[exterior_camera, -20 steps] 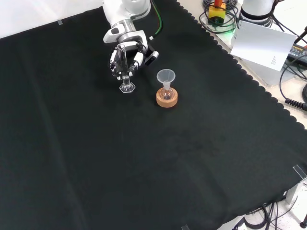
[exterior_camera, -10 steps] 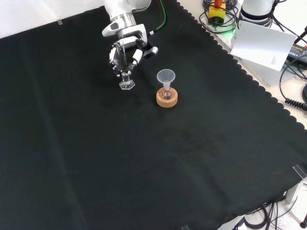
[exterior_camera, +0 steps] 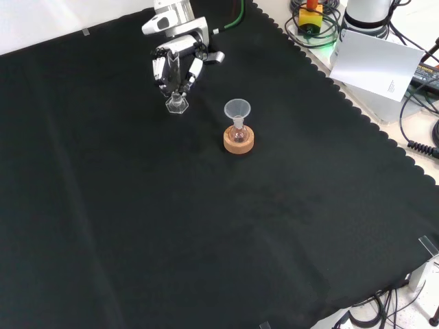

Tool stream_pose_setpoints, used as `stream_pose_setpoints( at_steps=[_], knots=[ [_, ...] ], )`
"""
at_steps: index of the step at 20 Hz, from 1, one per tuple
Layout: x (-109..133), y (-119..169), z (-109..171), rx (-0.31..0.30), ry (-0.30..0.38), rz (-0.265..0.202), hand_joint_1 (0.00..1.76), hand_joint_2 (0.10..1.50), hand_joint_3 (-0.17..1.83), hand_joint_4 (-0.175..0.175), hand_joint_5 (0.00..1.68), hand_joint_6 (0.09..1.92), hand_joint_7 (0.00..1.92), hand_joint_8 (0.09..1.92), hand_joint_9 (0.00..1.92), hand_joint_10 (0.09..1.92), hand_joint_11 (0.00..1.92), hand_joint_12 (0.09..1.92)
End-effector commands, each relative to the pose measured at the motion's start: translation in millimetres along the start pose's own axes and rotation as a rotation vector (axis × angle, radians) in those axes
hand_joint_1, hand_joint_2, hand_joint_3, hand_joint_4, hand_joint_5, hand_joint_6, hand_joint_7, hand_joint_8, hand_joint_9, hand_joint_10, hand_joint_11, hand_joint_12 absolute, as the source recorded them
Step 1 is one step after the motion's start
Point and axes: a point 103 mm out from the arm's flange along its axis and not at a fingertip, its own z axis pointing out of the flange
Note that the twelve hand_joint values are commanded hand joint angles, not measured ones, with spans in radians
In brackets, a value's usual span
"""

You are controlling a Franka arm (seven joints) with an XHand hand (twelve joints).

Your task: Pick up the graduated cylinder.

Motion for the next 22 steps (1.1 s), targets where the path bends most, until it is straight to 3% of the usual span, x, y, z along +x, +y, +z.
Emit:
stream_pose_setpoints(
  at_steps=[1,22],
  knots=[
    [7.6,-14.7,-15.3,0.052,-0.061,-0.004,1.27,1.08,0.0,-0.175,1.06,0.89,1.08,0.87,1.44,0.09,1.27,0.74],
    [55.1,-49.8,-45.9,0.154,-0.132,-0.024,1.27,1.07,0.0,-0.175,1.07,0.87,1.1,0.85,1.46,0.09,1.27,0.73]
  ],
)
